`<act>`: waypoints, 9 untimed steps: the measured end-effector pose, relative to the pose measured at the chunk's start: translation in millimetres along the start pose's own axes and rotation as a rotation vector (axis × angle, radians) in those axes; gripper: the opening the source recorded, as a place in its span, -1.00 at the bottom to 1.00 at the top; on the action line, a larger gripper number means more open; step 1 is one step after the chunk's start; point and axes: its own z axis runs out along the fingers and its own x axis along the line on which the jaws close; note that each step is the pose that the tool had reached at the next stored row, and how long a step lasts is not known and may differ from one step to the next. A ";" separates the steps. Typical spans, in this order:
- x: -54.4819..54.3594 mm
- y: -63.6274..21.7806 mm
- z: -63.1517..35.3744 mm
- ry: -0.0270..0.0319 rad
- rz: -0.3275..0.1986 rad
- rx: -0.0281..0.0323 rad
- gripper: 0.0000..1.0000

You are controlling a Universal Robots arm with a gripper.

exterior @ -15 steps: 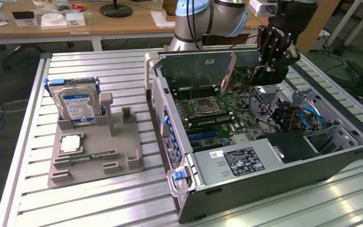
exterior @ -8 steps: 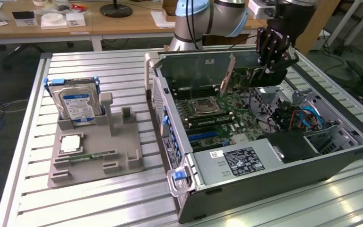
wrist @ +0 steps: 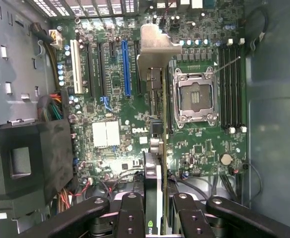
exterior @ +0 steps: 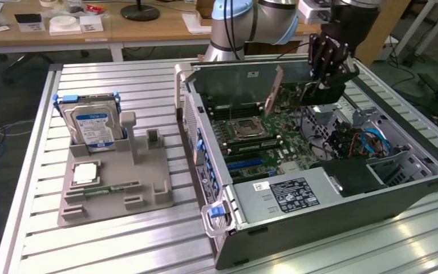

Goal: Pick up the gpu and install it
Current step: 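Insert the gpu into the slot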

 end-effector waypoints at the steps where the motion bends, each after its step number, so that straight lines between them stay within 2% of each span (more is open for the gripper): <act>1: 0.1 0.7 0.8 0.0000 0.000 0.0000 -0.46; 9: 0.3 1.8 2.5 0.0004 0.000 0.0000 -0.46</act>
